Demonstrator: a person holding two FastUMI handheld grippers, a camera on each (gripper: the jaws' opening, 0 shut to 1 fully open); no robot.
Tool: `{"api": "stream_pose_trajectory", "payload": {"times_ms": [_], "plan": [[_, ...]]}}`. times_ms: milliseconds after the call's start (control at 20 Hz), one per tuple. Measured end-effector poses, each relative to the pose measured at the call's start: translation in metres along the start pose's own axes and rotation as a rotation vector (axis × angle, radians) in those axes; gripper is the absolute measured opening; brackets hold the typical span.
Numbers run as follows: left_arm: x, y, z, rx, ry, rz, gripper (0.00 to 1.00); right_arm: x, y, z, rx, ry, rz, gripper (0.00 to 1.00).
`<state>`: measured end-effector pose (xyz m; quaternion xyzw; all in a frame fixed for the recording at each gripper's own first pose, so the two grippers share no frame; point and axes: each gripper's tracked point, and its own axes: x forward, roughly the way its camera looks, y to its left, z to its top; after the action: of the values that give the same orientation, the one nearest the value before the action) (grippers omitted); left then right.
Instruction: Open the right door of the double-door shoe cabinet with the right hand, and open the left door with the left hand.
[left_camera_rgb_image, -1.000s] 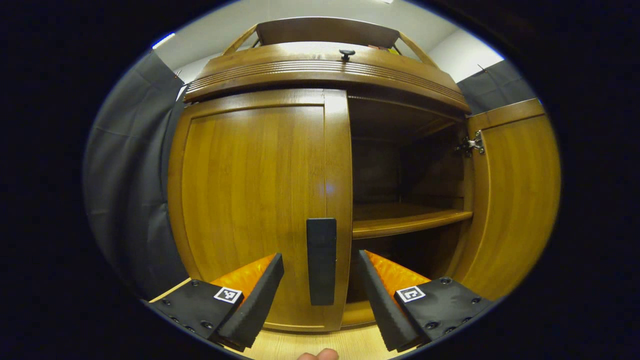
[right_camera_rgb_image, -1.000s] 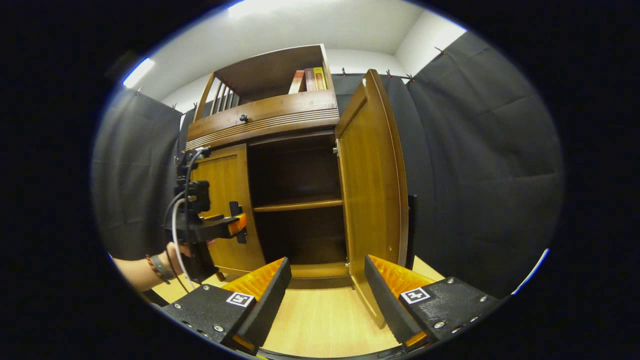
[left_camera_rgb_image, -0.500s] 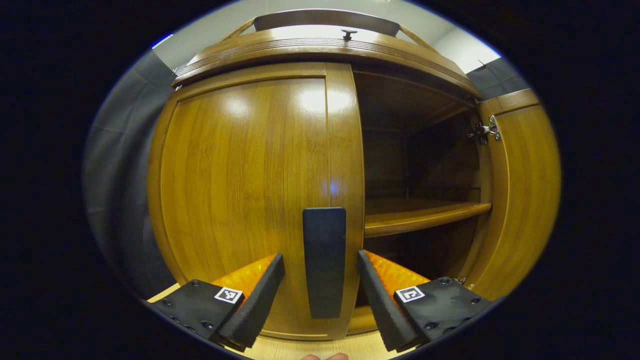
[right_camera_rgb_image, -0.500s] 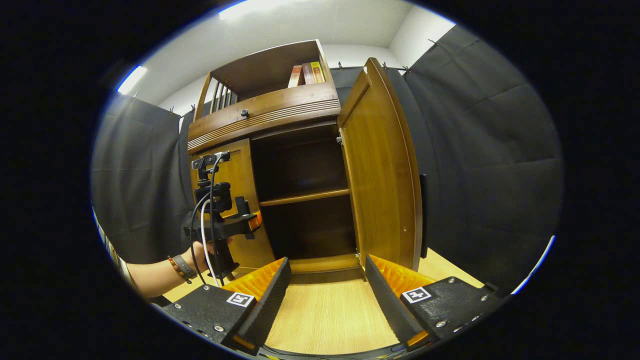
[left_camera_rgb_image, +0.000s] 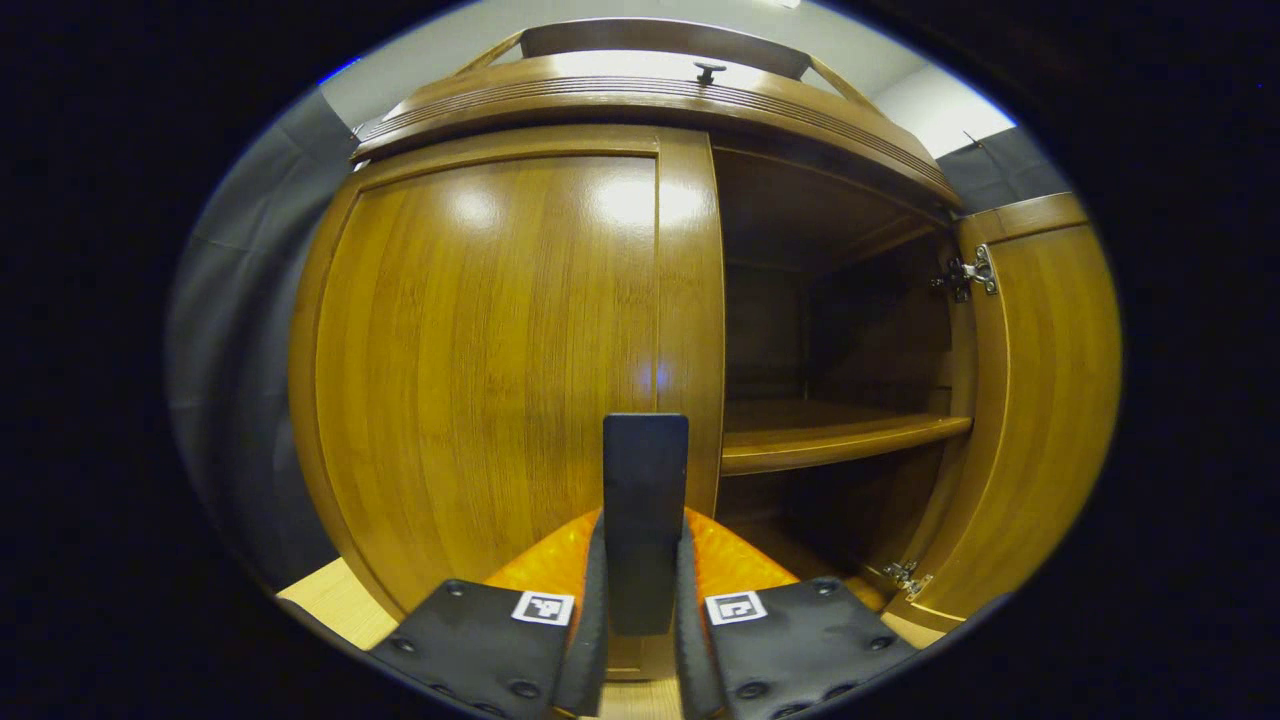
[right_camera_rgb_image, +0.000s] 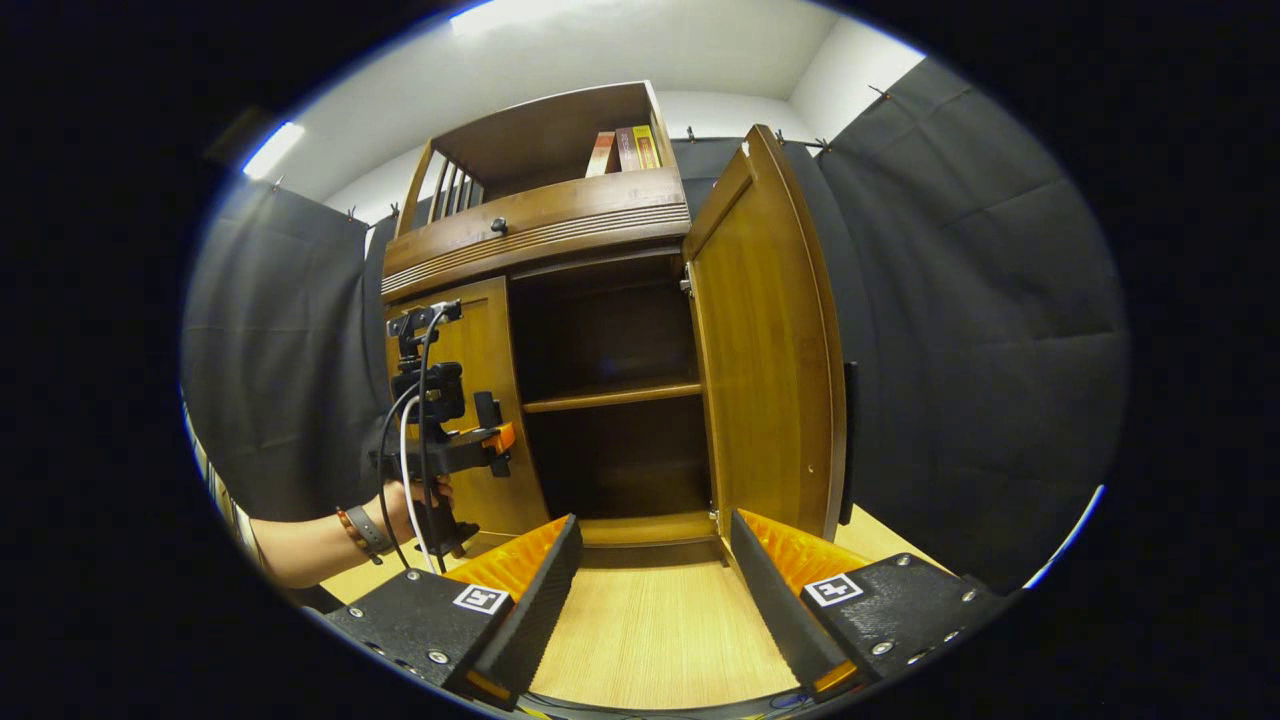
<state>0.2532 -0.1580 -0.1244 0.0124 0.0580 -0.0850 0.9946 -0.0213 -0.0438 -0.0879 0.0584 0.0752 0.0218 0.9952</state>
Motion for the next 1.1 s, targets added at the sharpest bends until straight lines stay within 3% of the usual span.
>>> {"api": "stream_pose_trajectory", "payload": {"times_ms": [100,450,700,1100], "plan": [[-0.001,-0.001,0.000,0.007,0.010,0.010,0.32,-0.010,0.001,-0.001,-0.007,0.003,-0.005,0.92],[-0.031,0.004,0.021,-0.028,0.027,0.021,0.33,-0.015,0.003,0.000,-0.036,-0.007,-0.012,0.92],[-0.097,0.032,0.016,-0.028,0.017,0.047,0.34,-0.009,0.019,0.002,-0.046,-0.006,0.027,0.92],[-0.176,0.098,0.023,-0.031,0.010,0.087,0.25,-0.005,0.039,0.010,-0.093,-0.041,0.031,0.92]]}}
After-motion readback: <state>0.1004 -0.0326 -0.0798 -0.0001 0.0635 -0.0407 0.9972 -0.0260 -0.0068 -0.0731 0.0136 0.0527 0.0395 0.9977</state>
